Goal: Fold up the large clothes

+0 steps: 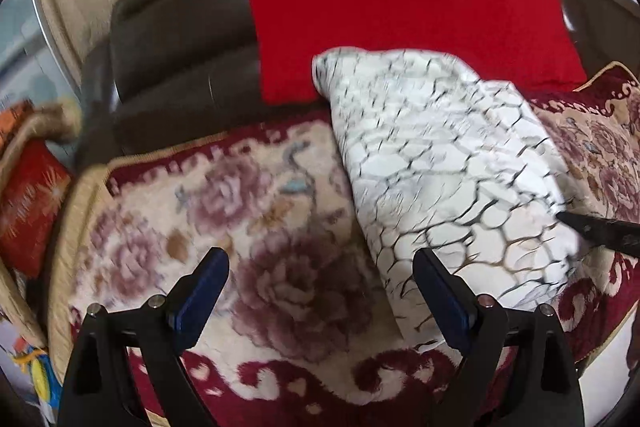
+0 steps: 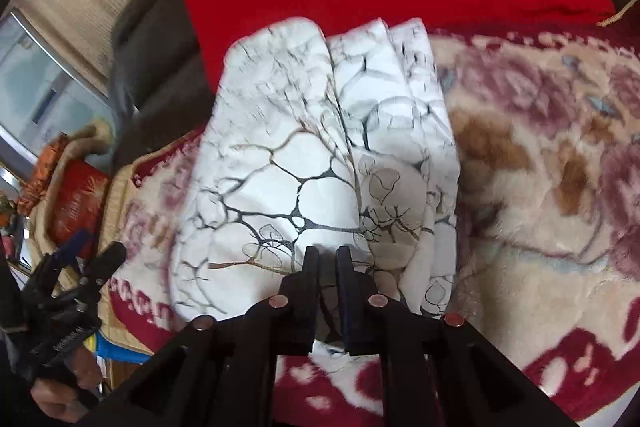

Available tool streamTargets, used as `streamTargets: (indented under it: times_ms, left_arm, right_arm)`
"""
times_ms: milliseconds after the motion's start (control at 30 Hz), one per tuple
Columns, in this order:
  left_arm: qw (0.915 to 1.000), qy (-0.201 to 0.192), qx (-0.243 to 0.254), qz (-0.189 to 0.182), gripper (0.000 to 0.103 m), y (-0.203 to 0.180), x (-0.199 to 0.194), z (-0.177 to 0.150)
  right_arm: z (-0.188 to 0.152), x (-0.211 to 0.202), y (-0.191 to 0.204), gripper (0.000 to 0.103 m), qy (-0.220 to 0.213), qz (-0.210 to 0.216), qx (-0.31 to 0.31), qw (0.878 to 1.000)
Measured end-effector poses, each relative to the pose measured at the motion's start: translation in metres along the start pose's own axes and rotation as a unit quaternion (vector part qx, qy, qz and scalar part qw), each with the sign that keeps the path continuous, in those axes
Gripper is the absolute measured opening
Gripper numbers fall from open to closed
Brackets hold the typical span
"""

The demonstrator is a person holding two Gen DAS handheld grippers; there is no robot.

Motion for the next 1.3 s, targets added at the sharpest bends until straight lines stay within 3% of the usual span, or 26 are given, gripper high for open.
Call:
streamTargets:
  times_ms: [167, 200, 267, 300, 333, 400, 433, 533, 633, 733, 833, 900, 1067, 1233, 1300]
  left_arm:
    - [0.9992, 0.008, -0.028, -0.026, 0.093, 0.009, 0.014, 0.009]
    - [0.999, 0.009, -0.03, -0.031, 0.093, 0.008, 0.016, 0.011]
    - [0.9986, 0.017, -0.03, -0.039, 0.093, 0.003, 0.024, 0.017]
    - [0.9983, 0.022, -0.028, -0.045, 0.093, 0.0, 0.029, 0.018]
    - [0.9976, 0.032, -0.024, -0.056, 0.093, -0.004, 0.037, 0.02]
    - [0.9949, 0.056, -0.02, -0.081, 0.093, -0.013, 0.05, 0.019]
    - [0.9929, 0.068, -0.017, -0.096, 0.093, -0.022, 0.057, 0.017]
    - [0.9938, 0.041, -0.021, -0.101, 0.093, -0.028, 0.055, 0.015]
    - [0.9927, 0.045, -0.009, -0.112, 0.093, -0.027, 0.056, 0.017]
    - [0.9919, 0.048, -0.005, -0.117, 0.093, -0.017, 0.057, 0.024]
    - [0.9946, 0.029, -0.015, -0.098, 0.093, -0.002, 0.055, 0.032]
    - [0.9927, 0.041, -0.033, -0.109, 0.093, 0.006, 0.062, 0.038]
    - [0.9776, 0.102, -0.062, -0.173, 0.093, 0.007, 0.089, 0.045]
    - [0.9693, 0.097, -0.06, -0.218, 0.093, -0.008, 0.095, 0.05]
    - [0.9563, 0.112, -0.076, -0.259, 0.093, -0.017, 0.102, 0.047]
  right_arm:
    - [0.013, -0.018, -0.005, 0.012, 0.001, 0.047, 0.026, 0.999]
    - [0.016, -0.023, -0.005, 0.017, -0.009, 0.052, 0.025, 0.998]
    - [0.023, -0.035, -0.003, 0.039, -0.038, 0.054, 0.019, 0.998]
    - [0.024, -0.038, -0.005, 0.071, -0.049, 0.055, 0.018, 0.997]
    - [0.025, -0.044, -0.006, 0.084, -0.072, 0.057, 0.015, 0.996]
    - [0.027, -0.047, -0.012, 0.084, -0.099, 0.046, 0.012, 0.994]
    - [0.029, -0.044, -0.015, 0.084, -0.093, 0.044, 0.013, 0.995]
    - [0.027, -0.026, -0.029, 0.081, -0.07, 0.058, 0.026, 0.996]
    - [0.021, -0.006, -0.032, 0.063, -0.039, 0.057, 0.013, 0.998]
    - [0.021, -0.004, -0.032, 0.063, -0.038, 0.058, 0.014, 0.998]
    - [0.032, -0.017, -0.034, 0.064, -0.06, 0.059, 0.019, 0.996]
    - [0.043, -0.024, -0.041, 0.065, -0.076, 0.057, 0.031, 0.995]
    - [0.066, -0.026, -0.068, 0.074, -0.078, 0.075, 0.081, 0.991]
    - [0.078, -0.01, -0.086, 0.076, -0.065, 0.104, 0.118, 0.985]
    - [0.077, 0.001, -0.09, 0.076, -0.057, 0.113, 0.127, 0.984]
Point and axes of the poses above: each gripper's, at about its wrist camera, not at the fingertips, and x roughly the way its jaws point, y to its left, z to its top, the point moved 1 cm from there along x, roughly the way its jaws point, and after that the axes turned 10 degrees about z, right-handed, at the moved point
